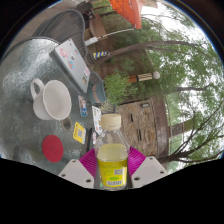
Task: Pour water
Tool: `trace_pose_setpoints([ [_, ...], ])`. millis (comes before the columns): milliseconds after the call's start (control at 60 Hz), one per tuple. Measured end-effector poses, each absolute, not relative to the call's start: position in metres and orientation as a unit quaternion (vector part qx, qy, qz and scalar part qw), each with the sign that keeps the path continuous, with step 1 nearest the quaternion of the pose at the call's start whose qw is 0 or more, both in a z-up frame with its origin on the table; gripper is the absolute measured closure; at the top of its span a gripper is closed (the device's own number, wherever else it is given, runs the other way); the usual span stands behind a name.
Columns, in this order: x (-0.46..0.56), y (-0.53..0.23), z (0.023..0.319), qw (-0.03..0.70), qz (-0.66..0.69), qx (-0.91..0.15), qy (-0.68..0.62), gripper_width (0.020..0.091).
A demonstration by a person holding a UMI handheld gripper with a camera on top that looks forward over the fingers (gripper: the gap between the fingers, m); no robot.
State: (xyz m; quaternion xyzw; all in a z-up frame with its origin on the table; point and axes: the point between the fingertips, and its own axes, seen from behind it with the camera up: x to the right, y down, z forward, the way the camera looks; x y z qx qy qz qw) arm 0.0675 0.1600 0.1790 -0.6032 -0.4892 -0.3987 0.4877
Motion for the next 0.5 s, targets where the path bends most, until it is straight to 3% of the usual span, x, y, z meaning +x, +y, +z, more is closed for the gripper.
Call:
trace_pose_setpoints([
  [283, -0.002, 0.192, 0.154, 0.263, -0.57, -0.326, -0.707, 0.0734],
  [400, 0.001, 0.192, 0.15, 0.193, -0.593, -0.295, -0.724, 0.0733],
  [500, 0.0, 0.188, 0.155, 0.178, -0.595, -0.297, -0.725, 0.0733],
])
